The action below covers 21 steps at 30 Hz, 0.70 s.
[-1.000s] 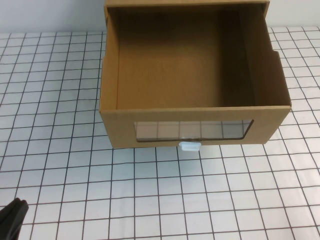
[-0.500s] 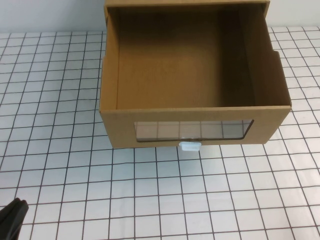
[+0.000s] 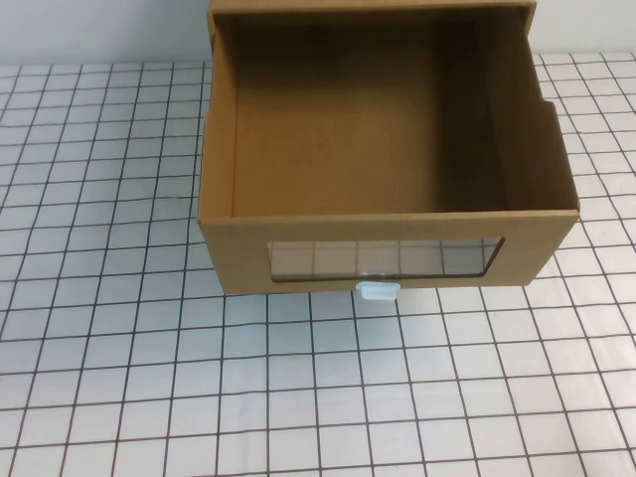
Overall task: Open the shoe box
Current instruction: 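Pull the top drawer of the cardboard box fully open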
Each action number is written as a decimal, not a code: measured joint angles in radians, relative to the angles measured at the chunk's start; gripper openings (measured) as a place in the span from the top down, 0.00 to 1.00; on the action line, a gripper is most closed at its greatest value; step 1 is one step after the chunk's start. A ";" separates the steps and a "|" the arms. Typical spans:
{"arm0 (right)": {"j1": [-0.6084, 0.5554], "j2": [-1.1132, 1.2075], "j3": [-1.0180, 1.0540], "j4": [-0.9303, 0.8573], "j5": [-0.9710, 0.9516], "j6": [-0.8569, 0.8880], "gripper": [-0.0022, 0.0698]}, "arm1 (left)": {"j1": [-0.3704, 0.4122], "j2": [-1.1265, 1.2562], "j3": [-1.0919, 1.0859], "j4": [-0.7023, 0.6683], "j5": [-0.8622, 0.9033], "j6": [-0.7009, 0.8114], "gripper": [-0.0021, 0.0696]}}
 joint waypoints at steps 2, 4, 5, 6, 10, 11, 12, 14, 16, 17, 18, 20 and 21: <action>0.000 0.000 0.000 0.001 0.000 0.000 0.99 | 0.051 -0.047 0.000 0.015 0.049 -0.034 0.98; -0.002 0.000 0.000 0.001 0.002 0.000 0.99 | 0.088 -0.069 0.000 0.025 0.113 -0.051 0.98; -0.002 0.000 0.000 0.001 0.002 0.000 0.99 | 0.104 -0.073 0.000 0.029 0.143 -0.058 0.98; -0.002 0.000 0.000 0.001 0.002 0.000 0.99 | 0.116 -0.073 0.000 0.032 0.169 -0.062 0.98; -0.002 0.000 0.000 0.002 0.002 0.000 0.99 | 0.155 -0.073 0.000 0.042 0.281 -0.071 0.98; -0.002 -0.002 0.000 0.002 0.002 0.000 0.99 | 0.161 -0.073 0.000 0.048 0.309 -0.073 0.98; -0.002 -0.002 0.000 0.002 0.002 0.000 0.99 | 0.162 -0.073 0.000 0.054 0.340 -0.073 0.98; -0.004 -0.002 0.000 0.002 0.002 0.000 0.99 | 0.163 -0.075 0.000 0.058 0.399 -0.074 0.98; -0.009 -0.002 0.000 0.002 0.002 0.000 0.99 | 0.163 -0.075 0.000 0.060 0.422 -0.074 0.98; -0.008 -0.002 0.000 0.002 0.002 0.000 0.99 | 0.163 -0.075 0.000 0.063 0.428 -0.074 0.98; -0.010 -0.002 0.000 0.002 0.002 0.000 0.99 | 0.163 -0.075 0.000 0.063 0.429 -0.074 0.98; -0.010 -0.002 0.000 0.002 0.002 0.000 0.99 | 0.163 -0.075 0.000 0.063 0.434 -0.074 0.98; -0.010 -0.002 0.000 0.002 0.002 0.000 0.99 | 0.163 -0.075 0.000 0.064 0.436 -0.074 0.98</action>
